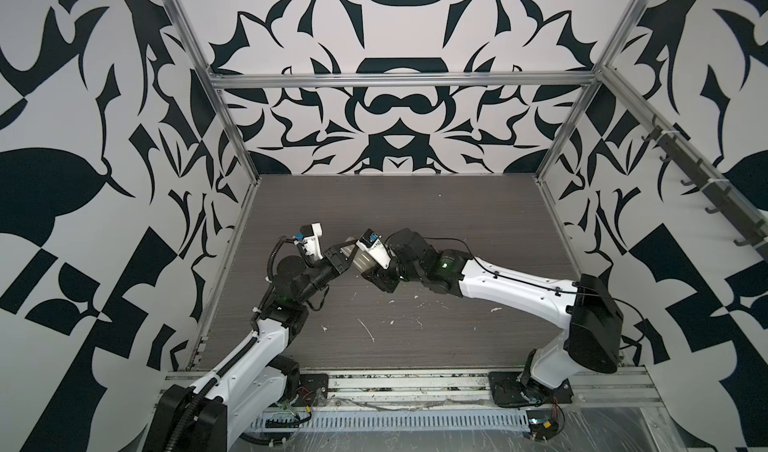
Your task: Load the batteries into the remote control
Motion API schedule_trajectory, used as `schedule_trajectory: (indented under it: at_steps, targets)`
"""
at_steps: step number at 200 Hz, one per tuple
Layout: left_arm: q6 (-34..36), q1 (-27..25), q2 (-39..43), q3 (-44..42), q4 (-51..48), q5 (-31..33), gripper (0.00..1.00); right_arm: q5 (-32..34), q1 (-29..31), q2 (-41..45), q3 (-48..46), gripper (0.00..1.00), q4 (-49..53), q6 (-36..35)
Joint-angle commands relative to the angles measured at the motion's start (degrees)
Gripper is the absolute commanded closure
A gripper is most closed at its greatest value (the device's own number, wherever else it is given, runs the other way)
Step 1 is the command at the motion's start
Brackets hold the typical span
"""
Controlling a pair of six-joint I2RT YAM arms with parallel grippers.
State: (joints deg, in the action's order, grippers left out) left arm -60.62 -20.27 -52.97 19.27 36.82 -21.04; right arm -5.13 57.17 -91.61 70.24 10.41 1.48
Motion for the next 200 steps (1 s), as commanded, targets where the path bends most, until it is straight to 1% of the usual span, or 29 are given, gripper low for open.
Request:
schedule_trajectory:
  at_steps: [1,61,87,97,112,141,161,173,188,200]
  targets:
    - [-1.0,-0.1,0.0,2.2,3.0,-1.6,1.0,0.2,0.2,0.1,2.1,0.72,-0.1,-1.6]
    - [-0.6,-0.1,0.3,2.0,2.9,-2.2,1.0,1.6,0.0,0.7,2.4,0.89,-0.3,-1.4]
    - [0.0,-0.1,0.2,2.2,2.6,-2.7,0.91,1.5,-0.2,0.9,2.7,0.95,-0.1,-1.2]
    - [0.2,-0.1,0.2,2.3,2.4,-2.8,0.85,1.7,-0.3,1.3,2.8,0.98,0.0,-0.8]
    - [0.3,-0.1,0.1,2.4,2.3,-3.4,0.67,1.4,-0.7,2.1,2.3,1.0,-0.6,-0.2]
    - [0.8,-0.1,0.7,2.2,2.3,-4.0,0.39,-1.6,-2.9,3.6,0.2,1.0,-3.4,2.4]
    - [1.7,-0.1,0.8,2.3,2.2,-4.7,0.28,-3.3,-4.3,4.2,-0.2,1.0,-4.0,3.6]
    - [2.2,0.0,0.8,2.3,1.4,-4.5,0.22,-3.5,-4.8,4.6,-0.4,1.0,-4.2,3.9]
    - [2.5,0.0,1.3,1.9,1.6,-4.6,0.19,-4.7,-5.6,5.7,-0.9,1.0,-4.5,4.5]
    - [3.3,0.1,1.9,2.0,2.0,-6.0,0.18,-6.2,-6.4,7.0,-1.5,1.0,-5.1,5.3]
